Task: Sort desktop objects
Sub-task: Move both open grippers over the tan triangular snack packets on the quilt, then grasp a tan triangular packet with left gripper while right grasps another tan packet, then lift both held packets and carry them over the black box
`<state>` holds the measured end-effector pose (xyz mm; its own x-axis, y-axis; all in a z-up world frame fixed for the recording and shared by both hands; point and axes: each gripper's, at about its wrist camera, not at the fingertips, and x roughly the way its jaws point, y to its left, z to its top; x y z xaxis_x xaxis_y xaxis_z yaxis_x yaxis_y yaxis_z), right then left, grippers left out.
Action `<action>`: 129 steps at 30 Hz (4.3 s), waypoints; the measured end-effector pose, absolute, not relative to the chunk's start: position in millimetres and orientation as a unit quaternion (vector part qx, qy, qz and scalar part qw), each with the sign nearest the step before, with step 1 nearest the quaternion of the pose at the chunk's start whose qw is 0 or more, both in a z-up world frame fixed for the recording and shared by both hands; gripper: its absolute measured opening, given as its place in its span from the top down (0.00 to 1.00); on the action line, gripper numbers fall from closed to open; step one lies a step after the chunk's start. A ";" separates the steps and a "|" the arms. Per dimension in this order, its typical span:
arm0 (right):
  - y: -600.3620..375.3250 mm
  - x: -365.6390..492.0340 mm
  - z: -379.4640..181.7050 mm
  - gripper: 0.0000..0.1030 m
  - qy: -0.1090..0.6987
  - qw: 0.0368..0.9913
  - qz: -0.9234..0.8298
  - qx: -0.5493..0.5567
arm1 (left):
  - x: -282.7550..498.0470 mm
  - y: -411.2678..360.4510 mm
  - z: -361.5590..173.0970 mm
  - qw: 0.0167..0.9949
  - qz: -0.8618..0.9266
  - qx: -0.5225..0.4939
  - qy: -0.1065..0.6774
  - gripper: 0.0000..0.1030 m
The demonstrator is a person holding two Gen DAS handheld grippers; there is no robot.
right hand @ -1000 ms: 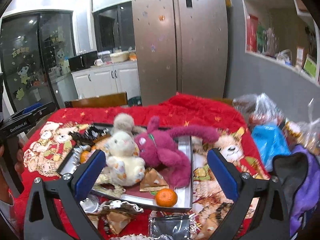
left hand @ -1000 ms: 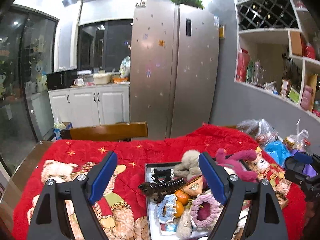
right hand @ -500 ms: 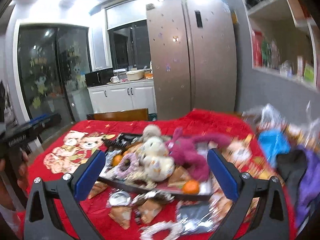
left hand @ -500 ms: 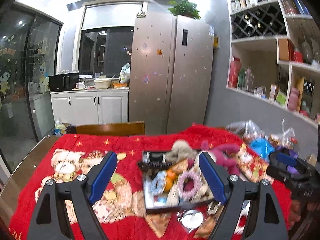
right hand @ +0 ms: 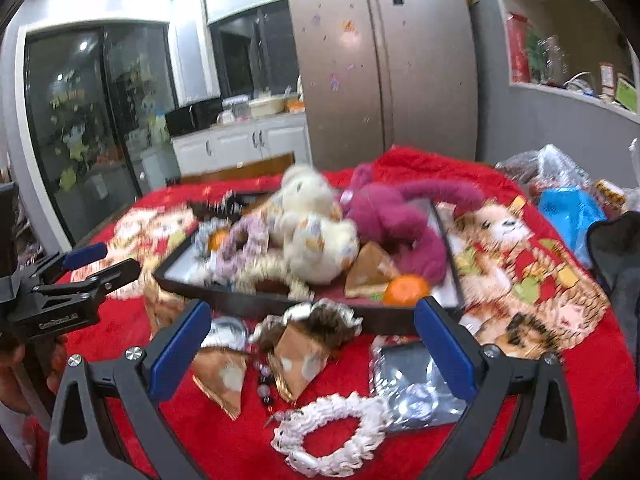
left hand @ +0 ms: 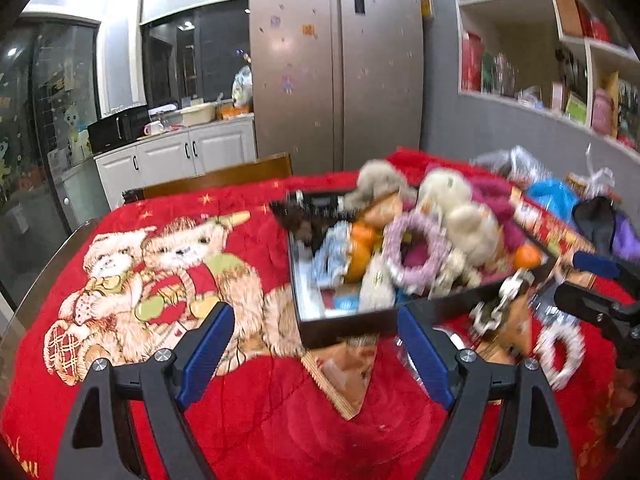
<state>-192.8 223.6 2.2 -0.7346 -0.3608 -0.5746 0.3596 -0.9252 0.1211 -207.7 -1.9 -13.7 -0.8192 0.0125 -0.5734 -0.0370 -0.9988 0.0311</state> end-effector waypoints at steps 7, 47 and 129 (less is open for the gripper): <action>221.9 -205.7 -23.9 0.01 0.001 0.193 -0.920 0.341 | -217.3 -6.1 -32.7 0.009 0.941 -0.336 0.025 0.17; 199.5 -230.7 -55.9 0.38 0.021 0.202 -0.877 0.435 | -240.4 -8.7 -64.3 0.020 0.896 -0.444 0.004 0.13; 246.1 -210.8 43.1 0.65 -0.039 0.202 -0.923 0.324 | -220.0 1.1 10.5 0.079 0.936 -0.341 -0.028 0.67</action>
